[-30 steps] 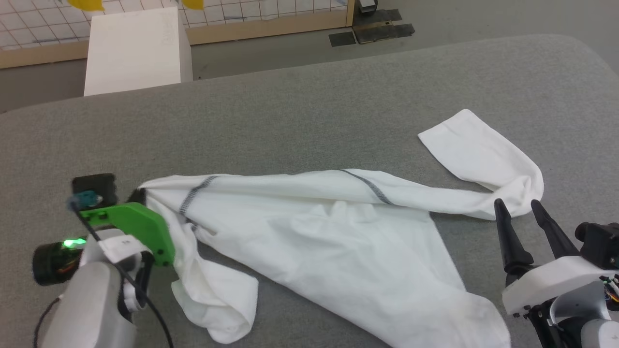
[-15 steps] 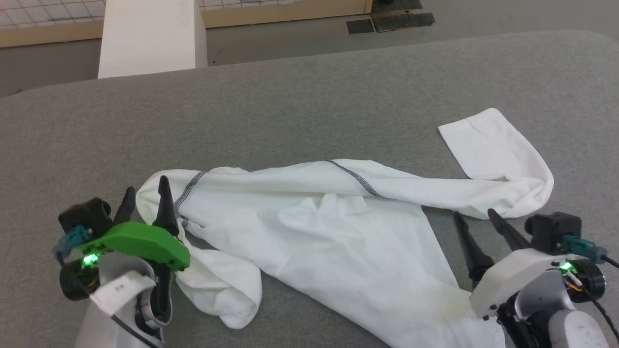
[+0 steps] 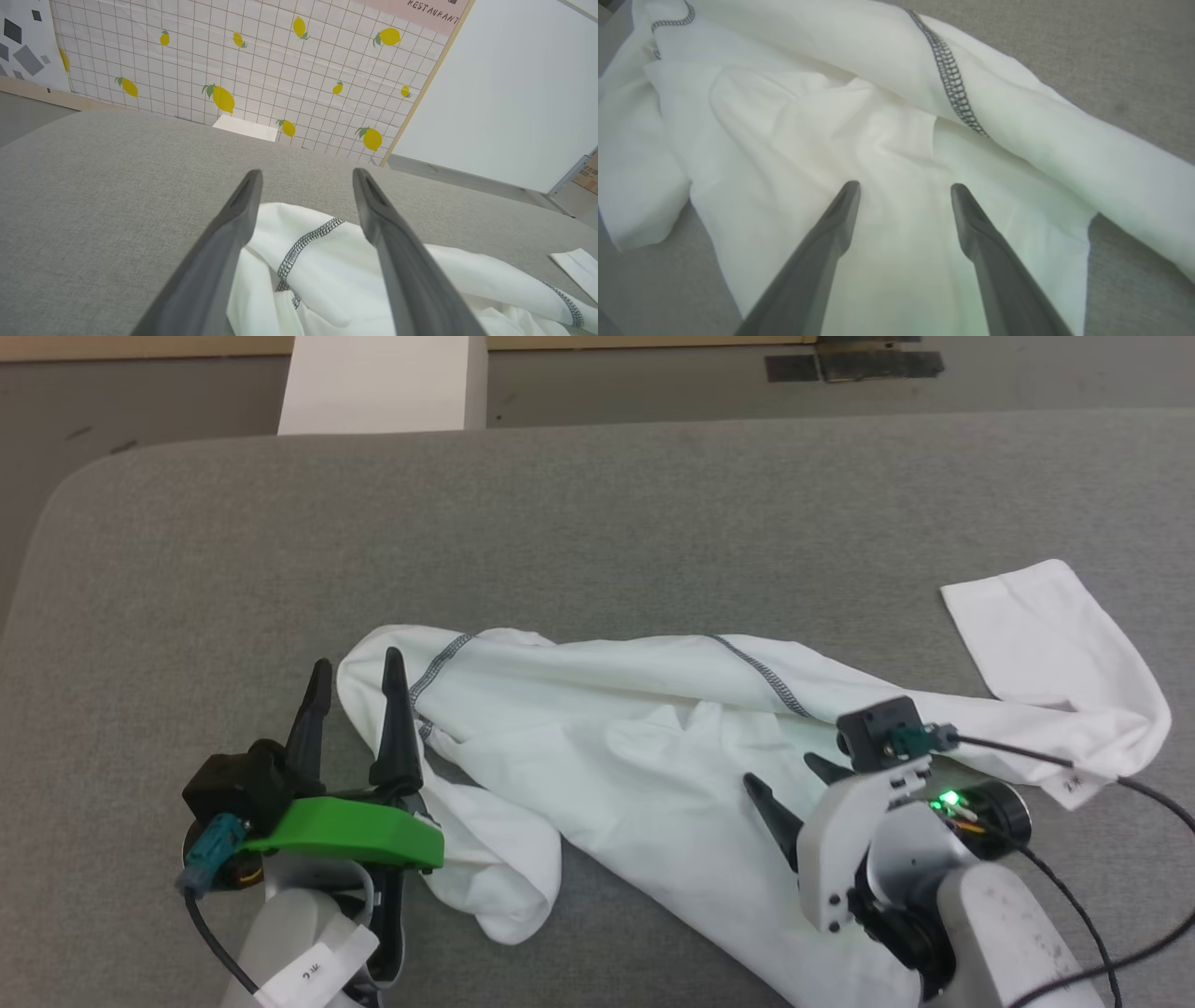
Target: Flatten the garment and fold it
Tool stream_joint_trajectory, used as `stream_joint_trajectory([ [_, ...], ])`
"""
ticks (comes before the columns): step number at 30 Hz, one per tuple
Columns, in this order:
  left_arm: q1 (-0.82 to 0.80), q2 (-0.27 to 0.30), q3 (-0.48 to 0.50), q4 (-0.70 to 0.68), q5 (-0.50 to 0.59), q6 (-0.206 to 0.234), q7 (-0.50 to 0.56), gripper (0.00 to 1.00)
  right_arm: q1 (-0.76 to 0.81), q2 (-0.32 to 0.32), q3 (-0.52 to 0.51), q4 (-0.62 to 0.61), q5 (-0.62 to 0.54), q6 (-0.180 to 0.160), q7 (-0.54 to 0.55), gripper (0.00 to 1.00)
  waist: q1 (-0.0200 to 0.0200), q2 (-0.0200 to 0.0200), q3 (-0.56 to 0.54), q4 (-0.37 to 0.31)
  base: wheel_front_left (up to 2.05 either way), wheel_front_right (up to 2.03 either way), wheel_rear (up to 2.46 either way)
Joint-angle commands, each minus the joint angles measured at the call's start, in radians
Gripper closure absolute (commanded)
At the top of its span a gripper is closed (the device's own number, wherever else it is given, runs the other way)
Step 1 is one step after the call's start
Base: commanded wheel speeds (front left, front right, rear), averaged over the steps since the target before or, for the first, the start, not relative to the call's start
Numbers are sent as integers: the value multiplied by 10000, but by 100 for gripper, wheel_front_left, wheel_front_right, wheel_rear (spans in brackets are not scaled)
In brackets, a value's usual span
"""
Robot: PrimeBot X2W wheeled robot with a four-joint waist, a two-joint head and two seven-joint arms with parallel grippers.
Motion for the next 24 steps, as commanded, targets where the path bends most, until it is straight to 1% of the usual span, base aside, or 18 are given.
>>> stream_joint_trajectory([
  [1,-101,-67,34,-123,150,-79,-72,0,-405,-12,82,225,-26,-15,8,0,0,0,302,304,0,0,0],
  [7,-199,-187,115,-311,407,-204,-75,0,-1448,3,330,1373,-78,-15,101,0,0,0,564,568,0,0,0],
  [8,-207,-201,122,-322,454,-221,-76,0,-1575,5,423,1526,-30,-15,134,11,0,0,582,602,0,0,0],
  [9,-210,-210,130,-326,486,-235,-76,0,-1658,7,485,1614,-14,-15,133,48,0,0,586,621,0,0,0],
  [10,-202,-220,128,-301,525,-252,-76,0,-1730,7,549,1673,-12,-15,96,76,0,0,570,642,0,0,0],
  [11,-192,-227,127,-274,553,-268,-76,0,-1752,8,620,1681,-3,-15,46,98,0,0,542,652,0,0,0],
  [12,-165,-235,133,-242,583,-284,-76,0,-1721,8,674,1670,32,-15,13,100,0,0,480,651,0,0,0],
  [15,-17,-250,162,-140,628,-309,-77,0,-1410,-22,881,1374,255,-15,-2,100,0,0,198,601,0,0,0],
  [17,122,-257,209,-64,632,-310,-77,0,-1010,-96,1156,905,528,-15,194,100,0,0,-61,523,0,0,0],
  [21,398,-264,312,58,602,-298,-77,0,163,-433,2143,-582,1391,-15,1140,100,0,0,-558,321,0,0,0],
  [24,520,-267,378,112,595,-304,-77,0,1205,-915,2936,-1723,1951,-15,2096,100,0,0,-821,194,0,0,0],
])
